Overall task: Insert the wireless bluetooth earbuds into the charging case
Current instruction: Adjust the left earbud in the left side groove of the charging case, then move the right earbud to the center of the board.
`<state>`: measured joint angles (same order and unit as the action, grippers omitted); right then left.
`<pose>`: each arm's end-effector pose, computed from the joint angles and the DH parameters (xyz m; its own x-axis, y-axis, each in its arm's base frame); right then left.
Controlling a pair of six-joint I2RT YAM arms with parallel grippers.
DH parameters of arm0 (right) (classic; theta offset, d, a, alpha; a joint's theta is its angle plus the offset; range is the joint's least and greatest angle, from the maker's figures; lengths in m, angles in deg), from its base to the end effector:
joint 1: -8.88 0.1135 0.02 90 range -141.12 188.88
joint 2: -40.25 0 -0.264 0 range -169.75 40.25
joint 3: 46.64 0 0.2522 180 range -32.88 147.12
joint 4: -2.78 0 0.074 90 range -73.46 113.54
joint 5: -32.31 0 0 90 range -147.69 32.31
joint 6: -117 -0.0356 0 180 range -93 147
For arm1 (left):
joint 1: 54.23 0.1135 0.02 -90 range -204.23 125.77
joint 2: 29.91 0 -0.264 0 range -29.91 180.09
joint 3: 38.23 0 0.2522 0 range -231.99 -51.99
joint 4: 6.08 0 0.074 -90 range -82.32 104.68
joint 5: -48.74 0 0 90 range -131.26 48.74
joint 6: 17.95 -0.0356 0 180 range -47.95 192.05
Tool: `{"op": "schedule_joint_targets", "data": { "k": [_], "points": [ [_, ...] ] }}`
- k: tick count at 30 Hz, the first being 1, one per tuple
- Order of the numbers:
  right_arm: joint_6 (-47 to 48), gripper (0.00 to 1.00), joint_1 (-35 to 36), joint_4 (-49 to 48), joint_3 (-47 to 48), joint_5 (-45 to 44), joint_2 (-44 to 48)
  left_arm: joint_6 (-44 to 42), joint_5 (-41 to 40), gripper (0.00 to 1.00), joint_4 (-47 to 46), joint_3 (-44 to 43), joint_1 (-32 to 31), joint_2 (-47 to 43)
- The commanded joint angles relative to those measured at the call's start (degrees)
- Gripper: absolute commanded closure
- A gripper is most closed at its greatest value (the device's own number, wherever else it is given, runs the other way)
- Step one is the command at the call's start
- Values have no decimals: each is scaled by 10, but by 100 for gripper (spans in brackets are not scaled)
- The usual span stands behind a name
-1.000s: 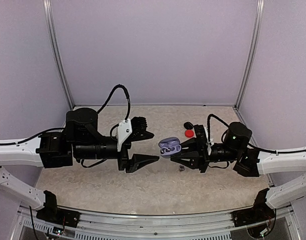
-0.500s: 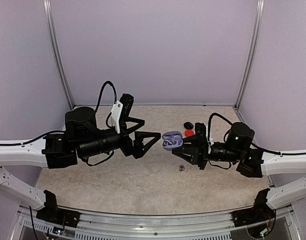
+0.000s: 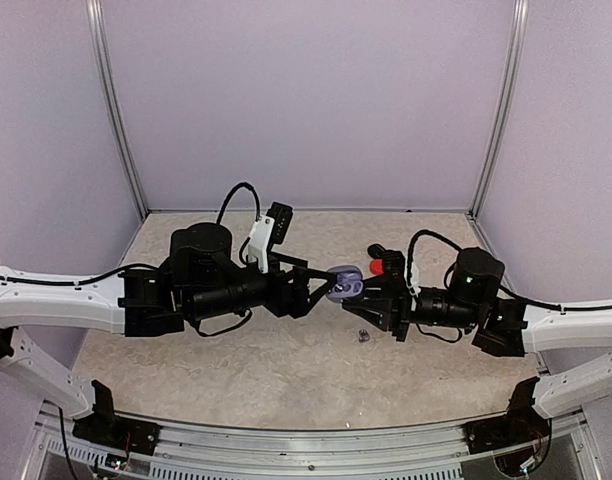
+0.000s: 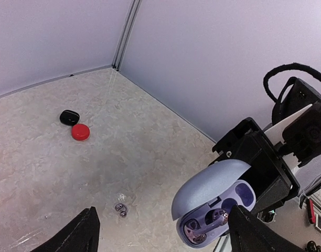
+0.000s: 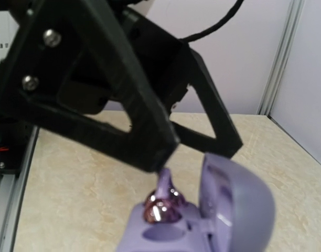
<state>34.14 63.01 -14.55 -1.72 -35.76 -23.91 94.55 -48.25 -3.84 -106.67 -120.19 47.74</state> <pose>0.1357 0.2104 0.2644 0.1012 -0.0568 -0.9932 -0.9653 0.2358 -0.1119 0.1342 -0.2902 0.3093 -0.4030 -0.0289 -0.9147 0.7616 0.5436 -0.3527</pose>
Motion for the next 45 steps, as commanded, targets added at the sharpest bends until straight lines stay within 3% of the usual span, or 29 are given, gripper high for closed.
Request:
{"op": "schedule_joint_targets", "data": {
  "k": [1, 18, 37, 45],
  "points": [
    [6, 100, 10, 3, 15, -7, 10, 7, 8, 17, -9, -25, 2, 6],
    [4, 100, 11, 7, 16, -8, 12, -4, 35, 27, -6, -28, 2, 26],
    [1, 100, 12, 3, 11, -7, 29, -13, 11, 41, 25, -30, 7, 40],
    [-3, 100, 11, -5, 8, -7, 37, -27, 14, 42, 29, -28, 7, 46]
  ]
}}
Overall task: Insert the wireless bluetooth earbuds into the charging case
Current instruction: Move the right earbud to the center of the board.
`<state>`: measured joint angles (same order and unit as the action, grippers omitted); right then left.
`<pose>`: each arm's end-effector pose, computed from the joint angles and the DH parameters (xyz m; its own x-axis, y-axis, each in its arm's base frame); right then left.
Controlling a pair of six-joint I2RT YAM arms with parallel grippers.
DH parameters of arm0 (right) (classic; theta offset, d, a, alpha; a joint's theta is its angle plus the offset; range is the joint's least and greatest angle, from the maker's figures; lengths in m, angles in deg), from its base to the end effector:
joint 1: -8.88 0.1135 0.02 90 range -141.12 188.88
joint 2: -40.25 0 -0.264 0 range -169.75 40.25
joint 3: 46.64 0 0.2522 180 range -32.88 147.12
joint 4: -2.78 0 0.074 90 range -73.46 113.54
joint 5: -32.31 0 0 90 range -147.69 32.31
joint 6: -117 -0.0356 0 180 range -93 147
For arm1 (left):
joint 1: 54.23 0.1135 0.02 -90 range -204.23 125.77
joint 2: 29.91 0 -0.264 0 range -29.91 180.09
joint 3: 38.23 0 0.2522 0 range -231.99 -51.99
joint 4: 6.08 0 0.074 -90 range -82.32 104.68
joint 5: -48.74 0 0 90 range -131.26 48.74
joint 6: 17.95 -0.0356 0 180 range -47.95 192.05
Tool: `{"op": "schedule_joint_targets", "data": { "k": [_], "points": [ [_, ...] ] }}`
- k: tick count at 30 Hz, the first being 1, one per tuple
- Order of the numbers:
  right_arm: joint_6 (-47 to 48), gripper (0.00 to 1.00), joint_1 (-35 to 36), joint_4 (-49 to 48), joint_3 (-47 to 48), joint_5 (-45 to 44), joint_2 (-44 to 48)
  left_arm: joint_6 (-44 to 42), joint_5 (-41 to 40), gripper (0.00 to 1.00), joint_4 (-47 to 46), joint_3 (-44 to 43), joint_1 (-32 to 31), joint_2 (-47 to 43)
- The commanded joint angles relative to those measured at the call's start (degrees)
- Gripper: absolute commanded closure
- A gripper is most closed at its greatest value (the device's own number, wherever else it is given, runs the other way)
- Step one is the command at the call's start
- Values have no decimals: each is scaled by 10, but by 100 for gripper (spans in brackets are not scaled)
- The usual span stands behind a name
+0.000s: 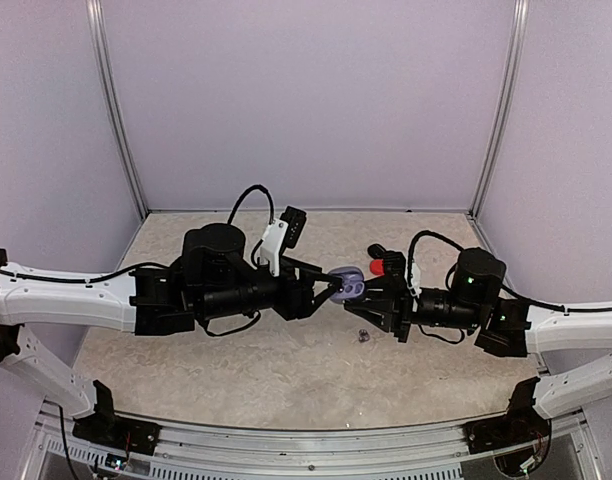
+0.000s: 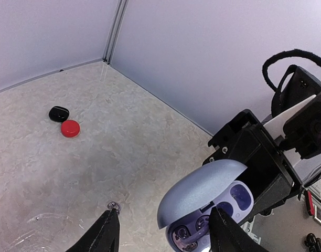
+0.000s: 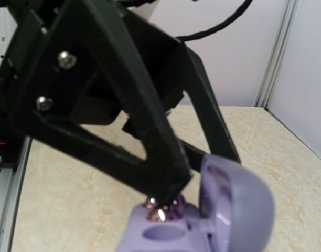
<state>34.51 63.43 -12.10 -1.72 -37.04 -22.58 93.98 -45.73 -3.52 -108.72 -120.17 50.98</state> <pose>0.1328 0.2082 0.2651 0.0959 -0.0761 -0.9925 -0.9623 0.2480 -0.1120 0.1383 -0.3029 0.3041 -0.4132 0.0123 -0.9105 0.7816 0.5179 -0.3477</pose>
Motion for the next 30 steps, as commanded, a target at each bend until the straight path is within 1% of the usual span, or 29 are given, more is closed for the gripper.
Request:
{"op": "schedule_joint_targets", "data": {
  "k": [1, 9, 11, 15, 21, 26, 28, 30],
  "points": [
    [-8, 100, 7, -32, 8, 5, 25, -22, -8, 42, 24, -7, 6, 15],
    [-19, 100, 7, -45, 2, -1, 34, -27, 2, 44, 10, 1, 3, 21],
    [-21, 100, 7, -49, 1, -1, 35, -32, 3, 43, 6, 4, -2, 23],
    [-19, 100, 7, -48, 0, 0, 31, -50, 4, 38, 2, 2, -4, 13],
    [-13, 100, 7, -37, -1, -2, 22, -119, 19, 31, -25, 14, -6, -59],
    [-14, 100, 7, -34, 0, 1, 16, -175, 38, 30, -40, 39, -4, -117],
    [-14, 100, 7, -34, 0, 7, 15, -200, 62, 31, -35, 48, -2, -133],
    [-12, 100, 8, -33, 2, 17, 15, -225, 90, 37, -18, 50, 3, -141]
  ]
}}
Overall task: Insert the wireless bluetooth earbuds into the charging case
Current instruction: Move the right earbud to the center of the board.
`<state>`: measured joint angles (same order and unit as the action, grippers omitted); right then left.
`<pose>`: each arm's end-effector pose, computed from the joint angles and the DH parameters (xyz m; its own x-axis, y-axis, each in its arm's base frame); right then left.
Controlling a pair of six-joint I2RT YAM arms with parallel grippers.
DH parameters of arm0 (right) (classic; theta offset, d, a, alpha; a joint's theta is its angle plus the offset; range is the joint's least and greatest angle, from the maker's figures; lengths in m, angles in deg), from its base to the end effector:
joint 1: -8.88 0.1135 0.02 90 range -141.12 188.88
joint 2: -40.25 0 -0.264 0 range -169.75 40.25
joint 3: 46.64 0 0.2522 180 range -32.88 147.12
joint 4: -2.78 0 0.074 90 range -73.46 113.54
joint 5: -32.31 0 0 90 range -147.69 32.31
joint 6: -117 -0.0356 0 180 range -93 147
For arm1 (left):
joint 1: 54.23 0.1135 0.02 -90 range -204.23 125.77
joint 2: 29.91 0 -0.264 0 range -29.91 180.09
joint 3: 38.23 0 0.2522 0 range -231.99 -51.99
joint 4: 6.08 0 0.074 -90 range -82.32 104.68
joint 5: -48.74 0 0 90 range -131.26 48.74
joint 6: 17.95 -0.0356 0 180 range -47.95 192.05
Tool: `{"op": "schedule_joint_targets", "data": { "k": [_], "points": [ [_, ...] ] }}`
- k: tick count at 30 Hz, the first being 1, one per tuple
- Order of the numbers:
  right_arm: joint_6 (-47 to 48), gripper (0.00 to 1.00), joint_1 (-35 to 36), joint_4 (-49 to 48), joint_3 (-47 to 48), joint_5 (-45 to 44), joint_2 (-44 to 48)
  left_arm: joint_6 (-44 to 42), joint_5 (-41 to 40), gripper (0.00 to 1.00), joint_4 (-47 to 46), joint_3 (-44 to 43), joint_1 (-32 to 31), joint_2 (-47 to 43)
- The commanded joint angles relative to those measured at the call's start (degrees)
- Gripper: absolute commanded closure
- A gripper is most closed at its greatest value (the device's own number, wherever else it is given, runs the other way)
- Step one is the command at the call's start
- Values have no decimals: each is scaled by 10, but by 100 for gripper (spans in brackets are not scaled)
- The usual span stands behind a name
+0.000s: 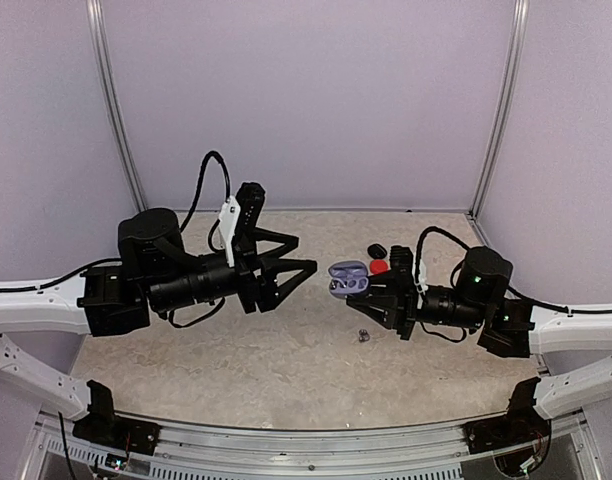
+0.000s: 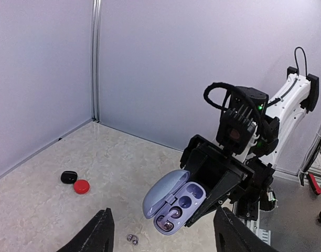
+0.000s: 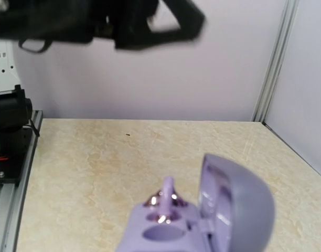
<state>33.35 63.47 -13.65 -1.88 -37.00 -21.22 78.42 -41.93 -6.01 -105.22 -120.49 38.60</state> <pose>0.1304 0.2051 0.2724 0.1042 -0.0321 -0.9940 -0.9616 0.2521 -0.1089 0.1151 -0.2607 0.3494 -0.1121 -0.0206 -0.9935 0.9038 0.4135 -0.1106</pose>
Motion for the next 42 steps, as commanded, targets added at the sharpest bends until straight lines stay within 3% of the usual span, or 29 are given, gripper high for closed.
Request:
{"op": "schedule_joint_targets", "data": {
  "k": [1, 7, 16, 27, 42],
  "points": [
    [0, 100, 7, -16, 4, 23, 1, -86, 75, 41, 17, 15, 8, -21],
    [-3, 100, 7, 1, 24, 86, -16, -197, 158, 63, 80, 6, 8, -24],
    [-9, 100, 6, 17, 42, 146, -36, -290, 140, 77, 134, -11, -9, -4],
    [-10, 100, 7, 32, 57, 175, -57, -315, 73, 82, 127, -20, -35, 18],
    [-7, 100, 12, 33, 60, 176, -59, -319, 64, 82, 127, -19, -37, 21]
  ]
}}
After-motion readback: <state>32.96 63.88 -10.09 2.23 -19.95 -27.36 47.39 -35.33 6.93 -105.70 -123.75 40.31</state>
